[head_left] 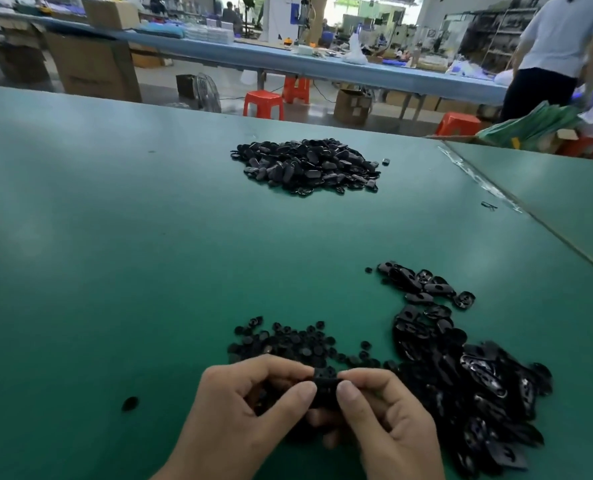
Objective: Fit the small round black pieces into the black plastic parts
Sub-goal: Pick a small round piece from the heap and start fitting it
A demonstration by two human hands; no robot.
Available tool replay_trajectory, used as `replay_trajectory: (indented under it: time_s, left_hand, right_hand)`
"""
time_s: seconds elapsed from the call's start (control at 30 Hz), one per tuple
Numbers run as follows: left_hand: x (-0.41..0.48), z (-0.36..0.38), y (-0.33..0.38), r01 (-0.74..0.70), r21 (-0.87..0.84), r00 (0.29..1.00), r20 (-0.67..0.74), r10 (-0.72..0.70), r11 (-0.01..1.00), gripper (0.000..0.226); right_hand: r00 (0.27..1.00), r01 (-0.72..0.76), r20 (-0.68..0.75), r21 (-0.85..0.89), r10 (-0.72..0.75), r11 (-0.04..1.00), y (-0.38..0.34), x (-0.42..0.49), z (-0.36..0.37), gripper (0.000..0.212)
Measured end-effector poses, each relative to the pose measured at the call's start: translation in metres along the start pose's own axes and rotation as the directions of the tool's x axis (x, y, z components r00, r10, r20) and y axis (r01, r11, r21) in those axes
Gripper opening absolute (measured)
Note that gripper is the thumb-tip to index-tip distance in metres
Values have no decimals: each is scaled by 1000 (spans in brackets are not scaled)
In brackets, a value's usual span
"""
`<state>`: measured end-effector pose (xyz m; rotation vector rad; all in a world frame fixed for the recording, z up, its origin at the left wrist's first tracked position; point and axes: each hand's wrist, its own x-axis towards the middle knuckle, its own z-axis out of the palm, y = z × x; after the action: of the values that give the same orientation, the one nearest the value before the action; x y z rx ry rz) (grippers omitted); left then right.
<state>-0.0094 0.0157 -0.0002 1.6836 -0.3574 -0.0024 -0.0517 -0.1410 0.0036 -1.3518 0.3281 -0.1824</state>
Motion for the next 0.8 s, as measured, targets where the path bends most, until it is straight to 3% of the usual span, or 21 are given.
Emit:
replay_trajectory:
  time_s: [0.17,0.27,0.37,0.47,0.53,0.7,0.8]
  left_hand:
    - [2,-1,3,56,-14,998,-6,-56,998,19]
    - [4,0,2,43,-21,993,-112,-45,999,17]
    - [7,1,-3,56,-113,975,-210,-79,992,24]
    - [10,1,-4,66,-246,963,-238,-126,967,21]
    - [11,0,-5,71,-278,960,-240,-141,958,21]
    - [12,-2,-8,70,-295,965,-222,-140,953,30]
    - [12,-2,-8,74,-334,960,-230,-158,940,24]
  right_hand:
    - [993,109,50,-120,-103,987,1,-4,7,14]
    - [969,239,-3,-234,-247,942,3,-9,7,20]
    - [868,438,8,-487,-497,756,6,-8,5,22]
    - [782,493,115,-715,-612,495,8,-1,3,26]
    - [777,470,166,-794,-607,385,12,0,2,27]
    - [839,441,280,-852,-466,282,18,0,6,53]
    - [852,405,263,-879,-452,253,14,0,13,40]
